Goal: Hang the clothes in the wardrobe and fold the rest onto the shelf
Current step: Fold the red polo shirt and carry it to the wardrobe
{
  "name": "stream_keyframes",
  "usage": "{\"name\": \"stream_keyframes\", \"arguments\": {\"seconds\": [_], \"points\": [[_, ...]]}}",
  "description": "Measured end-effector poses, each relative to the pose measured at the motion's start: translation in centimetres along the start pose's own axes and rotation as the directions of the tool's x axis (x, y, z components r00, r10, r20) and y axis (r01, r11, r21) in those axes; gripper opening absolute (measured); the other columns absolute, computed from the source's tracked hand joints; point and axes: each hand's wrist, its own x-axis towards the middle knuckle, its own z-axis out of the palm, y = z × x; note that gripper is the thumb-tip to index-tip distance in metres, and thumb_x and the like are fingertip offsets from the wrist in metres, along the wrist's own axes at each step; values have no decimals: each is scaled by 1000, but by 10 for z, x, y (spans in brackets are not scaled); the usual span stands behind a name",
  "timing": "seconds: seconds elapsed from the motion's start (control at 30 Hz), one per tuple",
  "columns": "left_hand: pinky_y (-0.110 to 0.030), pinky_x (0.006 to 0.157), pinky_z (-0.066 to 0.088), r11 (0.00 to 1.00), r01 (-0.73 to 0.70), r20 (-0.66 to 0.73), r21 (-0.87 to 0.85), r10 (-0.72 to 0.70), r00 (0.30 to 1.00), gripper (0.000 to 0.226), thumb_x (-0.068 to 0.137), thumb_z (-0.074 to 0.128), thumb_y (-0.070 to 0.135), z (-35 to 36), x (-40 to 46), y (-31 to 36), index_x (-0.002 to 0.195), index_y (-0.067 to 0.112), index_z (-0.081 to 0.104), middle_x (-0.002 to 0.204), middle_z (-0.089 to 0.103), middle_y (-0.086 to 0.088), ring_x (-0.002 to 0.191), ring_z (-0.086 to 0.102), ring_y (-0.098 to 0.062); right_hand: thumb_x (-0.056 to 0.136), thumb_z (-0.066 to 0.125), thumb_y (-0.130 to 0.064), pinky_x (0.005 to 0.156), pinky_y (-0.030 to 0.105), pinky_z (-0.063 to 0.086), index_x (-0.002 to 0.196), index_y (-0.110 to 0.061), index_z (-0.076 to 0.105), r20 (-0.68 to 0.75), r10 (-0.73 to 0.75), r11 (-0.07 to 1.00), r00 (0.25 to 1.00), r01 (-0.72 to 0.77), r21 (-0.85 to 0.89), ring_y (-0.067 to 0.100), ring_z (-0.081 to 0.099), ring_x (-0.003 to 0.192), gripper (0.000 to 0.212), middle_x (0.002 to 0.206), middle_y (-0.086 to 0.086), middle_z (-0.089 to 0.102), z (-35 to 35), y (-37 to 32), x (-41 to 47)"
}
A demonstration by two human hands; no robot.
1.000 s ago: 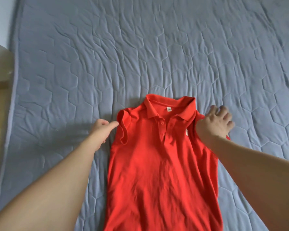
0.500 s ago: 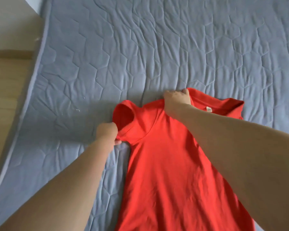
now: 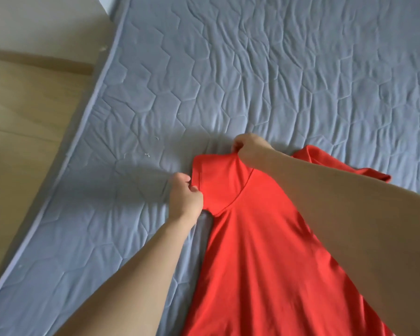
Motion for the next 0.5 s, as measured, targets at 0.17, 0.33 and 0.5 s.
{"name": "stream_keyframes", "arguments": {"seconds": [0.17,0.33,0.5], "points": [[-22,73,44,952,228,243,-206,-176,954,39,81,72,29,3,-12,0,111,9,56,100,66,-4,86,63,-17,87,46,-16,107,39,25,119,-36,58,56,59,974,997,-45,-221,25,39,127,39,130,-4,50,1,17,-7],[-25,53,40,984,176,193,39,-180,965,9,80,60,11,7,-17,6,73,9,54,65,57,-10,63,57,-30,88,49,-21,103,39,24,120,-38,59,108,-35,883,994,81,-462,26,35,123,38,126,-1,47,-1,14,-12],[-41,65,41,869,-344,-88,356,397,914,24,85,42,16,10,-40,16,96,4,60,88,58,-18,82,56,-40,86,57,-17,92,33,45,109,-27,71,-68,-51,983,996,38,-180,26,55,106,28,111,5,60,-4,12,-18]]}}
